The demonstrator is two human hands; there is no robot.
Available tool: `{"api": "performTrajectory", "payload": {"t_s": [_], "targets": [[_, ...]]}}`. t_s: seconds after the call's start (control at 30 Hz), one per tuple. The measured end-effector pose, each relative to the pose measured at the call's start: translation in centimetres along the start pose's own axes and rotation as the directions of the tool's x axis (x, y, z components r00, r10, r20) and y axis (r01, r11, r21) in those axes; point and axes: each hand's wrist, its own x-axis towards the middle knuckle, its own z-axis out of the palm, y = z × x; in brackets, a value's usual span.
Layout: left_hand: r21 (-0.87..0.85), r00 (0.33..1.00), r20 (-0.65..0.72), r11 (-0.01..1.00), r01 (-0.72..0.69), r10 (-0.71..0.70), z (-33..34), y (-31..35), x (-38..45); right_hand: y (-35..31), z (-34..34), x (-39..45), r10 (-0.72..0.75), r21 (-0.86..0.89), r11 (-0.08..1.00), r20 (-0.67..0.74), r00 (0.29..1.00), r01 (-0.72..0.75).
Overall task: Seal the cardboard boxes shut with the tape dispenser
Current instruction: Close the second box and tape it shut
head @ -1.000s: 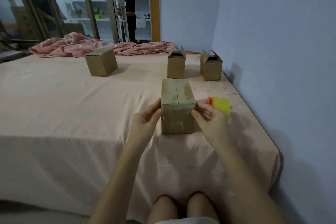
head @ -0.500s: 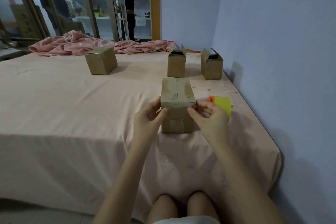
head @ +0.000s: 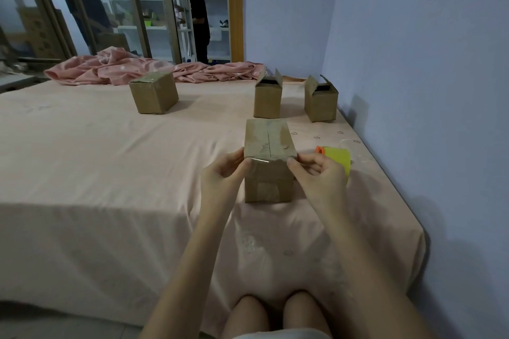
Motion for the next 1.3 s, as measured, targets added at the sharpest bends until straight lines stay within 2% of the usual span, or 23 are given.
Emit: {"api": "performTrajectory", "payload": {"t_s": [0.2, 0.3, 0.4, 0.47, 0.57, 0.67, 0.73, 0.83, 0.93, 1.0, 1.1, 1.2, 1.3], "targets": [[0.025, 0.999, -0.041, 0.999, -0.034, 0.035, 0.6, -0.1, -0.3, 0.0, 0.9, -0.3, -0.072, -0.042, 0.997, -0.065, 0.995, 0.069], [0.034, 0.998, -0.045, 0.998, -0.052, 0.053, 0.9, -0.1, -0.4, 0.2, 1.2, -0.6, -0.098, -0.099, 0.991, -0.054, 0.994, 0.092], [0.022, 0.997, 0.01, 0.997, -0.079, 0.079, 0.6, -0.5, -0.9, 1.1, 1.0, -1.2, -0.091, -0.057, 0.994, -0.012, 0.996, 0.09], [0.076, 0.992, 0.052, 0.99, -0.115, 0.111, 0.4, -0.9, -1.2, 1.8, 0.9, -1.7, -0.085, -0.034, 0.996, -0.015, 0.996, 0.084], [0.146, 0.987, 0.095, 0.979, -0.141, 0.128, 0.7, -1.5, -1.6, 2.3, 1.0, -2.6, -0.06, -0.083, 0.995, -0.038, 0.997, 0.057], [0.214, 0.984, 0.13, 0.966, -0.146, 0.12, 0.8, -2.1, -2.0, 2.6, 0.9, -3.2, -0.111, -0.182, 0.977, 0.007, 0.994, 0.111], [0.157, 0.981, 0.166, 0.98, -0.123, 0.097, 0.5, -2.1, -2.1, 2.6, 0.6, -3.4, -0.115, -0.191, 0.973, 0.066, 0.991, 0.126], [-0.06, 0.991, 0.132, 0.997, 0.038, -0.03, 0.2, -0.6, -1.6, 1.2, 0.1, -3.2, -0.131, -0.086, 0.987, 0.076, 0.988, 0.138], [0.079, 0.993, 0.118, 0.997, 0.004, -0.013, 0.4, 1.3, -0.4, -1.0, -0.1, -1.6, -0.271, -0.136, 0.95, 0.086, 0.959, 0.281], [0.202, 0.987, 0.163, 0.979, -0.041, 0.008, 0.8, 2.1, 0.4, -2.1, 0.0, -0.3, -0.223, -0.197, 0.948, 0.147, 0.964, 0.25], [0.376, 0.98, 0.196, 0.926, -0.038, -0.039, 1.1, 2.2, 1.2, -2.2, -0.1, 1.0, -0.142, -0.259, 0.944, 0.236, 0.961, 0.203], [0.39, 0.965, 0.261, 0.912, -0.126, 0.022, 0.8, 1.8, 1.5, -1.6, -0.6, 1.3, -0.184, -0.271, 0.93, 0.244, 0.952, 0.249], [0.43, 0.951, 0.274, 0.866, -0.255, 0.145, 0.6, 1.3, 1.6, -1.1, -0.7, 1.3, -0.249, -0.261, 0.916, 0.23, 0.941, 0.306]]}}
